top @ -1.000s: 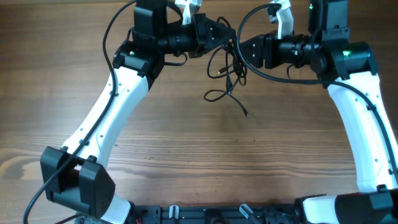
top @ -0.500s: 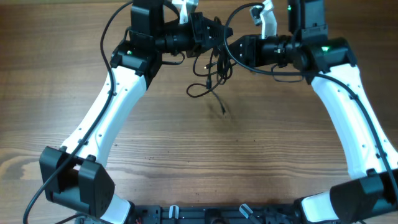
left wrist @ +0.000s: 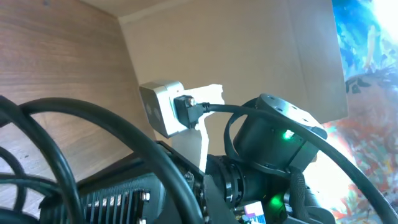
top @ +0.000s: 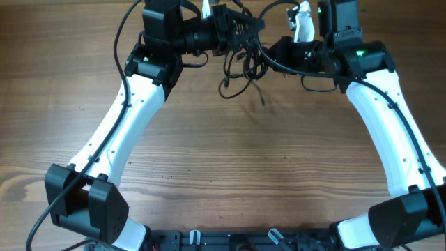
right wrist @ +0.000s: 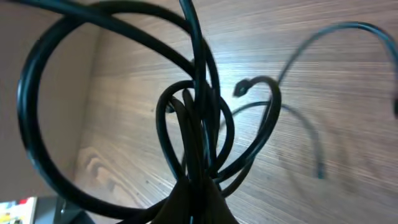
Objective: Untangle cables
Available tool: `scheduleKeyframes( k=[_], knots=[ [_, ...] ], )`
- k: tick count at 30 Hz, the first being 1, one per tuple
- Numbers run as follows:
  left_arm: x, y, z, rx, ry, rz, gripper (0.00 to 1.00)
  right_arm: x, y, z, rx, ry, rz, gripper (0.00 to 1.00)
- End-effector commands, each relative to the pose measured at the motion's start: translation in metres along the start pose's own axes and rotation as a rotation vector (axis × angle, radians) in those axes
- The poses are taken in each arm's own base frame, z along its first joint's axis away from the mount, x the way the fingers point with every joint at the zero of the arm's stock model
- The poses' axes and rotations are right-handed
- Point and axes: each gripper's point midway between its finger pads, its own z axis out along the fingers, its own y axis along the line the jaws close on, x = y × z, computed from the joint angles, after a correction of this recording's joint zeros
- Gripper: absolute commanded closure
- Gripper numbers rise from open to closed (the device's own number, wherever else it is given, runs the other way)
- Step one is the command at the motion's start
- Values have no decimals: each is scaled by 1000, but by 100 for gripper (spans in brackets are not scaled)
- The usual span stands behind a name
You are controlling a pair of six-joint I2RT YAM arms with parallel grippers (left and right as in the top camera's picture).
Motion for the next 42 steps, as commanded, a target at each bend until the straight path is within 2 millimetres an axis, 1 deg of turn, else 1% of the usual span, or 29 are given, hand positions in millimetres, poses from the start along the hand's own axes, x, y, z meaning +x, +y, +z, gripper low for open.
scheduleKeyframes(
  k=[1,4,5,6,7,8,10,13,17,19,21,22,24,25,28,30,31,33,34,36,37,39,42],
  knots=[
    [-8,2,-18,-45,-26,93,96,-18,-28,-25,94,-88,53,96],
    [-17,48,-36,-225,-91,39,96,-31,-37,-68,116,-181,51,96],
    [-18,67,-45,-305,-112,32,96,-33,-41,-87,130,-217,49,96],
    [-20,81,-53,-368,-127,24,96,-34,-45,-102,146,-246,56,96],
    [-20,98,-65,-452,-145,17,96,-33,-53,-127,179,-289,78,96],
    [-20,112,-74,-520,-157,12,96,-31,-57,-141,196,-313,87,96],
    [-19,126,-85,-600,-162,13,96,-27,-66,-168,230,-361,113,96],
    [-14,142,-98,-696,-147,38,96,-19,-77,-207,282,-436,145,96],
    [-7,160,-114,-821,-124,67,96,-10,-83,-248,331,-537,171,96],
    [-4,174,-130,-936,-131,66,96,-6,-85,-263,356,-578,183,96],
    [-1,186,-147,-1045,-144,49,96,-4,-84,-270,352,-592,187,96],
    [1,190,-155,-1092,-140,55,96,-3,-79,-268,324,-582,162,96],
    [5,194,-161,-1134,-83,119,96,-1,-68,-262,263,-550,111,96],
    [6,194,-161,-1138,-52,163,96,-1,-66,-261,252,-545,105,96],
    [3,196,-167,-1178,-48,194,96,0,-66,-260,252,-541,111,96],
    [4,196,-166,-1170,-45,192,96,2,-67,-259,251,-533,118,96],
    [6,194,-161,-1142,-33,189,96,4,-67,-258,253,-526,118,96],
    [16,185,-141,-1020,42,225,96,7,-70,-255,257,-505,117,96],
    [25,174,-125,-905,112,273,96,8,-72,-253,257,-495,123,96],
    [38,157,-104,-741,189,331,94,10,-74,-251,260,-477,121,96],
    [43,148,-97,-669,213,344,92,12,-75,-249,259,-467,131,96],
    [49,136,-89,-580,228,336,91,13,-77,-247,259,-455,140,96],
    [55,130,-82,-540,247,336,87,17,-79,-244,259,-436,155,96]
  ],
)
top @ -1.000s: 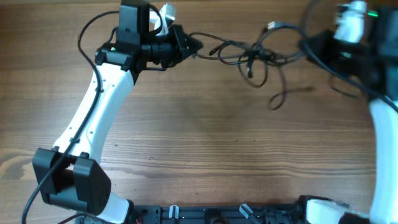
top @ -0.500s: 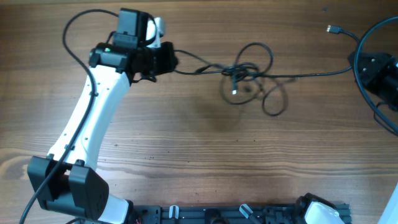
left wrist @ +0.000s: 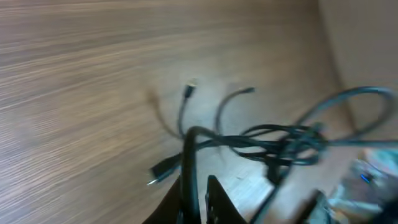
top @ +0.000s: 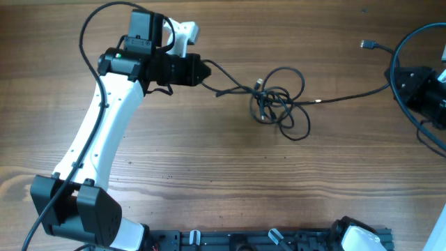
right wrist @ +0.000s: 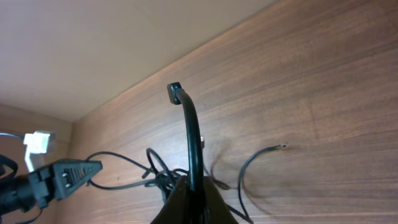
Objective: Untangle cables
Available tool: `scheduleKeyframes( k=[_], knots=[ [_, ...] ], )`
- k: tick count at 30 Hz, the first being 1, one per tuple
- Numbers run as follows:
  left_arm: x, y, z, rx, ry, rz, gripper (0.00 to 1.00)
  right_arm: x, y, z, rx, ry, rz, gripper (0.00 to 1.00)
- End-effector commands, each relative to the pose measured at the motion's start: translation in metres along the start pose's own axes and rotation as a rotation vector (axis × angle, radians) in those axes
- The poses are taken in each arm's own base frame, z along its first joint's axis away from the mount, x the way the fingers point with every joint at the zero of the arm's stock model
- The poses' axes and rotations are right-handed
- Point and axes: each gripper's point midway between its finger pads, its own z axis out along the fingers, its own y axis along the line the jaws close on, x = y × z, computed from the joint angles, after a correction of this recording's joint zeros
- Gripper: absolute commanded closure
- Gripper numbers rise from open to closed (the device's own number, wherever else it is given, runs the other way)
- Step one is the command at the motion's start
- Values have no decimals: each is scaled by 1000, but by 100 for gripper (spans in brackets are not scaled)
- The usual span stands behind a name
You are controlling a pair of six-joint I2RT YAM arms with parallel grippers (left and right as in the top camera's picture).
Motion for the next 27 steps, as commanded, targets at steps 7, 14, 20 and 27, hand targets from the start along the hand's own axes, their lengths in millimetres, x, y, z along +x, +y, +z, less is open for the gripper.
scheduleKeyframes(
  k=[7,14,20,27],
  knots=[
    [12,-54,18,176,43,152,60,0,1,-3,-5,5,-15,96],
    [0,-90,16,341,-14,238,19,9,2,-3,-9,42,-13,96],
    [14,-114,43,364,31,313,19,20,3,-2,-9,83,-17,96],
    [4,-116,82,318,29,144,27,32,48,12,-138,139,-26,96]
  ],
)
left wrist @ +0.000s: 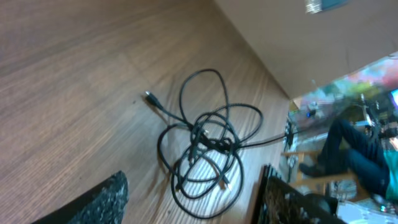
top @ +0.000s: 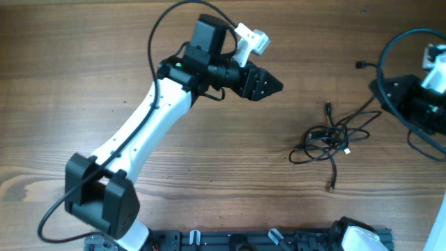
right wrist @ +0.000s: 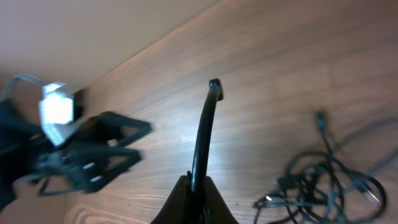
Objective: Untangle cables
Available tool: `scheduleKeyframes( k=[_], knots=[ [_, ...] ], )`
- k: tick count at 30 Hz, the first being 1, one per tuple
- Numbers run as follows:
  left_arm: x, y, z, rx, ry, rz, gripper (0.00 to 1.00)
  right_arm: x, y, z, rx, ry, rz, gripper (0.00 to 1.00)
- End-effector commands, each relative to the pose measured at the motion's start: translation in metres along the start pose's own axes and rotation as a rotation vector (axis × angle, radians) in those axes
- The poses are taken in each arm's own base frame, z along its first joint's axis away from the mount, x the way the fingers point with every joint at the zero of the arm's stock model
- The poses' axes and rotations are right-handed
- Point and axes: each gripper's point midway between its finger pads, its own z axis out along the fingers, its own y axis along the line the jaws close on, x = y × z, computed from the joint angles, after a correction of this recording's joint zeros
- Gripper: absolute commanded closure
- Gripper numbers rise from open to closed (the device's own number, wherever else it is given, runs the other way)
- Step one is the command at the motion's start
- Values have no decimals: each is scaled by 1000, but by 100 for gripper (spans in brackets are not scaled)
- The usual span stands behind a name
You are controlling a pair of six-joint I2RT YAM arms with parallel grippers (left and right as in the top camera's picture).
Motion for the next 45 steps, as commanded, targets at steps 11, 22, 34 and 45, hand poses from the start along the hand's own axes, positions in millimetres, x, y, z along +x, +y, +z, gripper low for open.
scheduleKeyframes(
  k=[11,22,34,45],
  knots=[
    [55,-22,6,150,186,99,23,-35,109,53,-347,-7,28,96],
    [78,28,22,-27,283,136,32,-33,119,67,-445,67,-6,96],
    [56,41,22,-55,200,199,32,-25,114,68,-429,90,-26,96],
    [76,47,45,-51,272,243,38,-20,114,67,-435,107,-37,96]
  ],
)
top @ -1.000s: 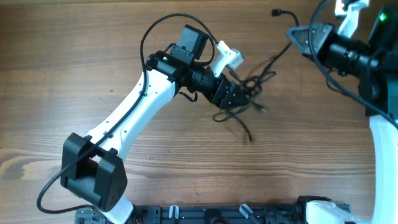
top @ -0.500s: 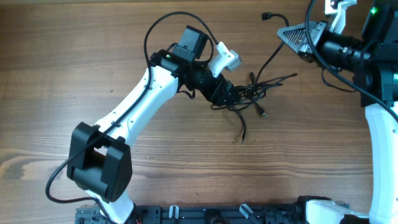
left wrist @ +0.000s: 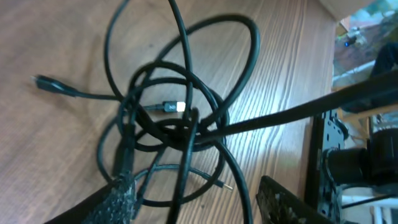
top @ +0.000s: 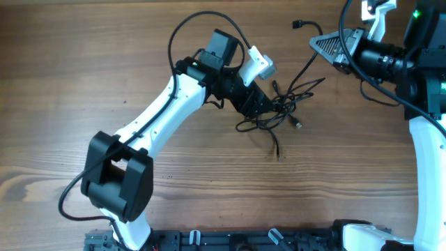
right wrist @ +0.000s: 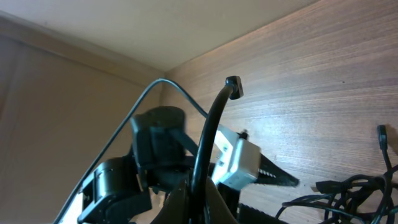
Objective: Untangle cables
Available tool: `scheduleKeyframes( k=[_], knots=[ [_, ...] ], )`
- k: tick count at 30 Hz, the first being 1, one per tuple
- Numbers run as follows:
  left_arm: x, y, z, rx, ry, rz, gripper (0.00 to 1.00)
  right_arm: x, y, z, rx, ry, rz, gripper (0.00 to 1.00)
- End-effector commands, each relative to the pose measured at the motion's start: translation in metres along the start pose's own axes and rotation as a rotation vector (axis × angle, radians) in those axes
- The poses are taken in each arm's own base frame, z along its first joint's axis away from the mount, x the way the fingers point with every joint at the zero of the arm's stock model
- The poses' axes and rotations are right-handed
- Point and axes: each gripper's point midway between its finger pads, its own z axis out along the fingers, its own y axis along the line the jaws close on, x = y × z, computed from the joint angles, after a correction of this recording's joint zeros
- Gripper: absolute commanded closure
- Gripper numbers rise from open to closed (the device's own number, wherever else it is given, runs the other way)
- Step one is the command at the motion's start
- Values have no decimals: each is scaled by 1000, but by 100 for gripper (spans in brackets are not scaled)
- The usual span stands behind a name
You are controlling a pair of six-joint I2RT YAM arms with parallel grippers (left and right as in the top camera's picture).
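Observation:
A knot of thin black cables (top: 273,111) lies on the wooden table (top: 139,160), right of centre. My left gripper (top: 263,104) is down at the knot, open; in the left wrist view its fingers (left wrist: 119,198) straddle several looped strands of the tangle (left wrist: 174,118). My right gripper (top: 327,46) hovers at the top right, shut on one black cable (right wrist: 208,130) whose plug end (right wrist: 233,87) sticks up past the jaws. That cable (top: 309,66) runs slack down to the knot.
Free cable ends lie around the knot: one plug (top: 297,125) to its right, one thin tip (top: 279,157) below. The right wrist view shows the left arm's white camera housing (right wrist: 239,155) close in front. The table's far edge and wall (right wrist: 186,25) are behind.
The cable knot has shifted from the right side of the table to nearer the centre. My left gripper, then open above bare wood, is now down around the knot. The right gripper moved up to the far edge, still gripping.
Both grippers were close together at the far edge with the tangle hanging between them. Then they stood far apart, each shut on a cable, the knot stretched out mid-table. Then the left was open and empty. Now it straddles the knot while the right holds its cable.

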Motion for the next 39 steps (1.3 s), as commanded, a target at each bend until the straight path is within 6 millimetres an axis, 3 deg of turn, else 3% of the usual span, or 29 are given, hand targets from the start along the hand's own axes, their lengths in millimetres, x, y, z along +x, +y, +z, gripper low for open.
scheduleKeyframes(
  k=[1,8,10,13,16,22,27,32,39],
  knots=[
    [12,10,15,-35,52,32,38,3,17,-4,-58,15,-49,96],
    [25,24,32,-60,94,15,50,3,16,-4,-56,17,-47,96],
    [27,28,36,-62,96,8,62,4,16,-4,-56,17,-48,96],
    [23,31,34,-70,80,-3,96,6,15,-4,-50,24,-57,96],
    [14,39,24,-92,37,-81,96,7,1,-4,23,17,-30,96],
    [-17,29,-25,-133,-83,-107,96,7,-53,-13,318,-36,42,96],
    [-56,-19,-76,-107,-229,14,96,15,-102,-28,578,-42,126,96],
    [-91,-56,-124,-118,-387,91,96,37,-138,-7,622,74,177,96],
    [-124,-83,-161,-113,-551,133,96,46,-146,12,564,176,124,96]
  ],
)
